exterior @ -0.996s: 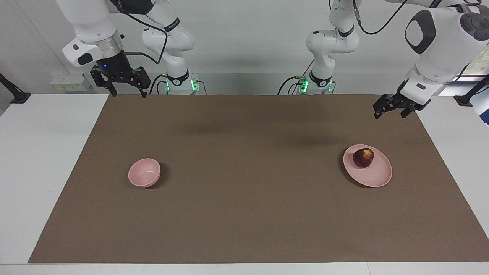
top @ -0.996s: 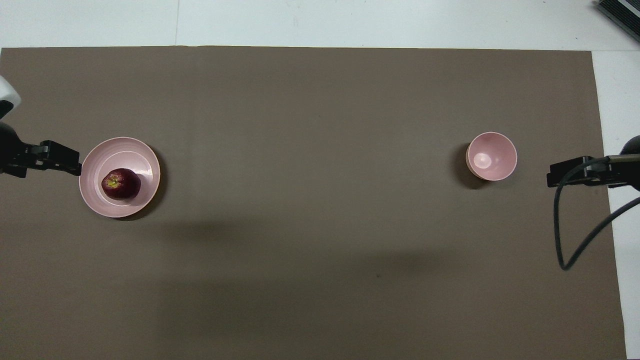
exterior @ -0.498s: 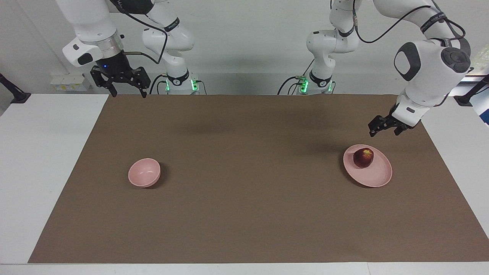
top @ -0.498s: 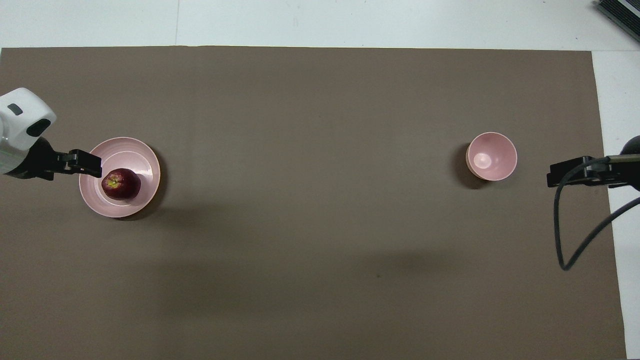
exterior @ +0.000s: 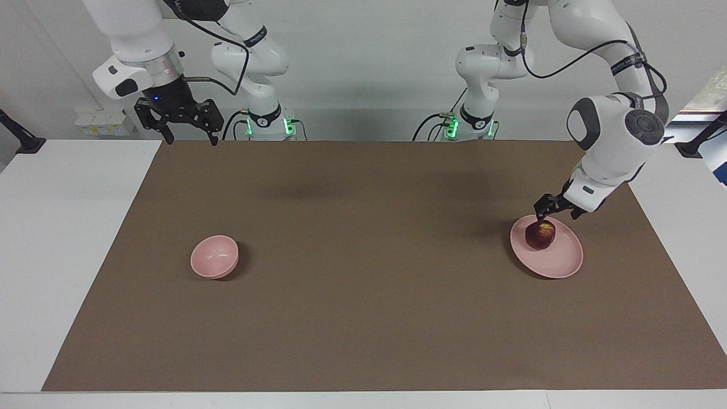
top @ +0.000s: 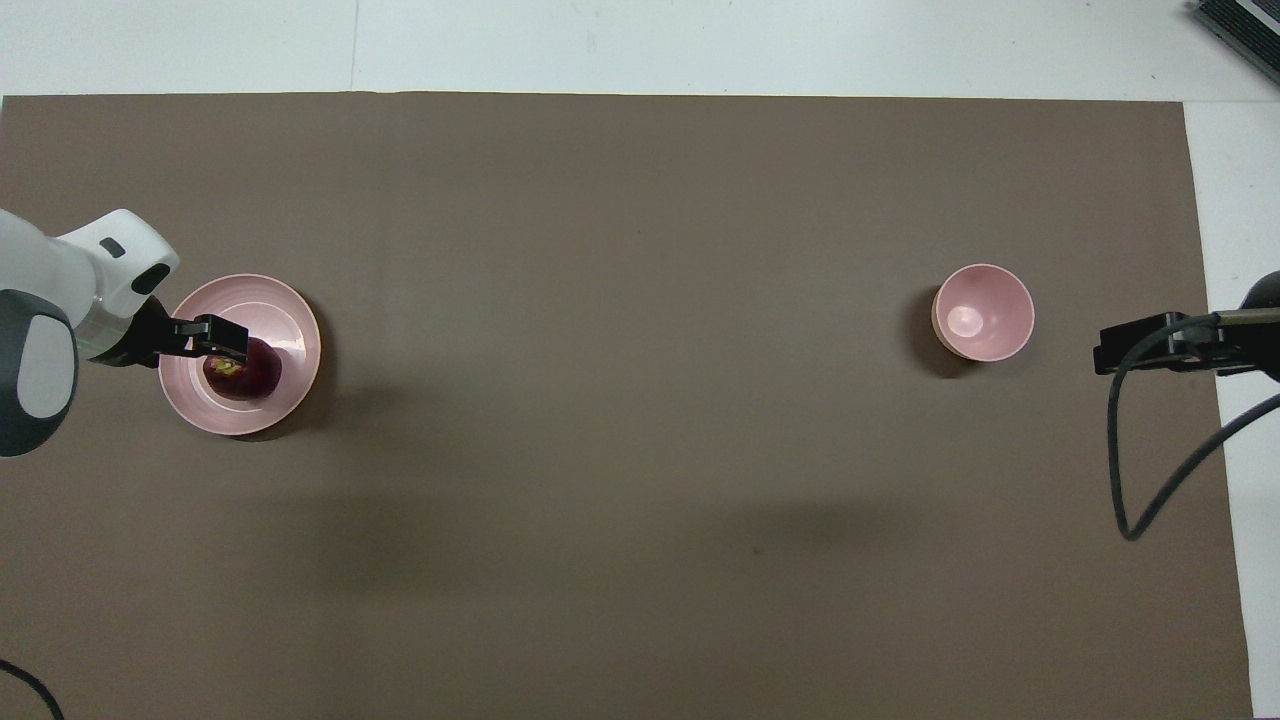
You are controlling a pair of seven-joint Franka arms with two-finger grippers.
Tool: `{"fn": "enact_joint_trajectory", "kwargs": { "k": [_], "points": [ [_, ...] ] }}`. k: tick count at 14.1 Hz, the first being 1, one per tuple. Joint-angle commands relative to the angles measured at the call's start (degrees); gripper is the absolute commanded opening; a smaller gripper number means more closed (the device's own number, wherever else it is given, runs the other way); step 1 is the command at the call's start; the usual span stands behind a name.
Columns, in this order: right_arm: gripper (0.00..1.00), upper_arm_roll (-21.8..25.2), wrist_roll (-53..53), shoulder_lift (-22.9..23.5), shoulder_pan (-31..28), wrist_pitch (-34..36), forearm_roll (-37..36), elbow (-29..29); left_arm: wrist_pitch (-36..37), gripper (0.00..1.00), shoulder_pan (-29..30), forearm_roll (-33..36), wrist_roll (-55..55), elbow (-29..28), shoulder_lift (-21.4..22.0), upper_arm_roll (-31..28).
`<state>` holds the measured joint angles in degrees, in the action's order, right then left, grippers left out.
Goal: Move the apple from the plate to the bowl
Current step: 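Reach the left gripper down over the red apple on the plate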
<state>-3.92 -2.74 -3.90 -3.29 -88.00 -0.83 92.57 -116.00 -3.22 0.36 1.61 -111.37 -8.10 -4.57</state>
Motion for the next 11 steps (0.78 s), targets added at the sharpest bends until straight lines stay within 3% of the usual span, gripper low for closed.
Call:
{"fn": "enact_joint_trajectory", "kwargs": {
  "k": [1,11],
  "points": [
    [1.00,-0.13,-0.34,-0.06,-0.49,0.37,0.83,-0.46,-4.92,1.00,0.32,-0.45,-0.02,-3.67,0.10,0.09],
    [1.00,-0.13,-0.34,-0.06,-0.49,0.37,0.83,-0.37,-13.54,1.00,-0.12,-0.45,-1.26,-7.98,-3.76,0.09]
  ]
}}
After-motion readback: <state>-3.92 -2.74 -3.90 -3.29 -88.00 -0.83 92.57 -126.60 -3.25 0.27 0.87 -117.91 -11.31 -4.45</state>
